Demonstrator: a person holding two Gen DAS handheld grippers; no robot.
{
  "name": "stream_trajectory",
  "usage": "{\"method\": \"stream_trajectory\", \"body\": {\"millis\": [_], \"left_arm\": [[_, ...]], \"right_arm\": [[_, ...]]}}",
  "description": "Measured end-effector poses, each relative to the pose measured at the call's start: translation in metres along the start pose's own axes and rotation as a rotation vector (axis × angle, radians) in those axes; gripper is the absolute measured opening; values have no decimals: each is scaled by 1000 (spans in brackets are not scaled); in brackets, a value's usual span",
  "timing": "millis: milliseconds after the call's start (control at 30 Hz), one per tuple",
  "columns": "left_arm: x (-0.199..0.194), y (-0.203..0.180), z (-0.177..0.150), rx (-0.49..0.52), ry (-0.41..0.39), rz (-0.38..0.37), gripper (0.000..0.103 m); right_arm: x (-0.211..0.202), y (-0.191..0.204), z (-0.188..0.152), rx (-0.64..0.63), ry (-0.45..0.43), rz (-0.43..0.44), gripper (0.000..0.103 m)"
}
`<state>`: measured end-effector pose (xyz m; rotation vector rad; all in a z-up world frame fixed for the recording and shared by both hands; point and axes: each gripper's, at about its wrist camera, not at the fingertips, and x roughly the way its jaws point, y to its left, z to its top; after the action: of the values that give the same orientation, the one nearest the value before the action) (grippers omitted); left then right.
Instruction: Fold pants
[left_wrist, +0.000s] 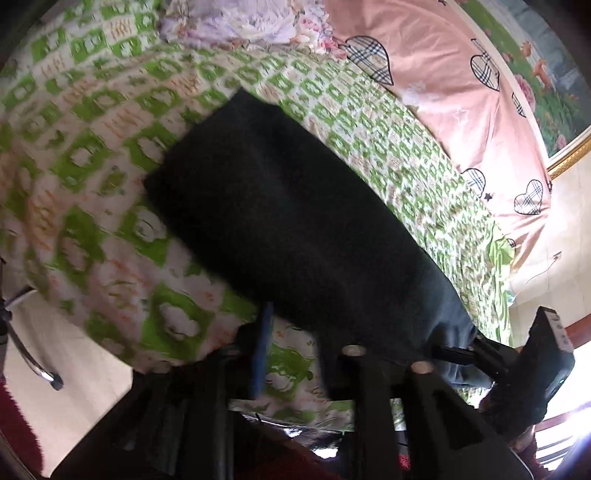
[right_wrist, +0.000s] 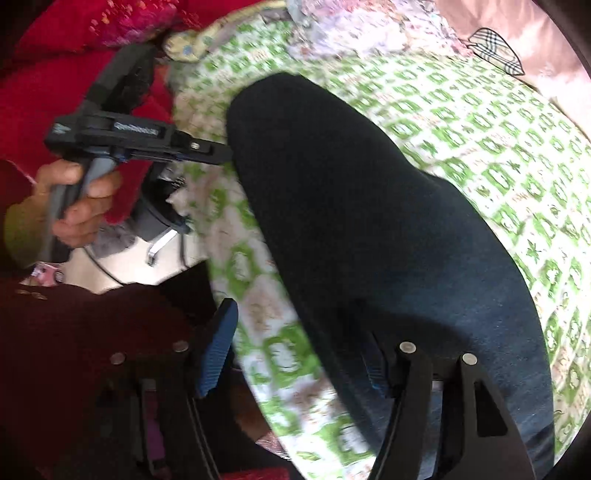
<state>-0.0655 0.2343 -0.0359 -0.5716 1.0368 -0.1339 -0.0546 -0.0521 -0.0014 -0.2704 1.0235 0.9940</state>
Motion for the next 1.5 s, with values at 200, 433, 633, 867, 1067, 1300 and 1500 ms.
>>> {"method": "stream_trajectory", "body": {"millis": [200, 433, 633, 867, 1067, 1300, 1500], "left_arm": [[-13, 11, 25, -112, -54, 108, 74], [-4, 29, 47, -229, -40, 147, 74], [20, 40, 44, -217, -7, 152, 69], [33, 35, 50, -194, -76, 85, 53], [19, 32, 59, -136, -166, -98, 16], [-7, -17, 86, 139, -298, -146, 16], [19, 8, 73, 206, -205, -43, 16]], "right_arm": [[-29, -64, 30, 221, -189, -21, 64], [-2, -145, 67, 405, -167, -113, 64], [51, -149, 78, 314, 32, -91, 48], [60, -110, 85, 138, 109, -101, 19], [35, -101, 80, 145, 12, -145, 12], [-13, -121, 106, 276, -254, -287, 0], [22, -129, 107, 325, -162, -204, 6]]}}
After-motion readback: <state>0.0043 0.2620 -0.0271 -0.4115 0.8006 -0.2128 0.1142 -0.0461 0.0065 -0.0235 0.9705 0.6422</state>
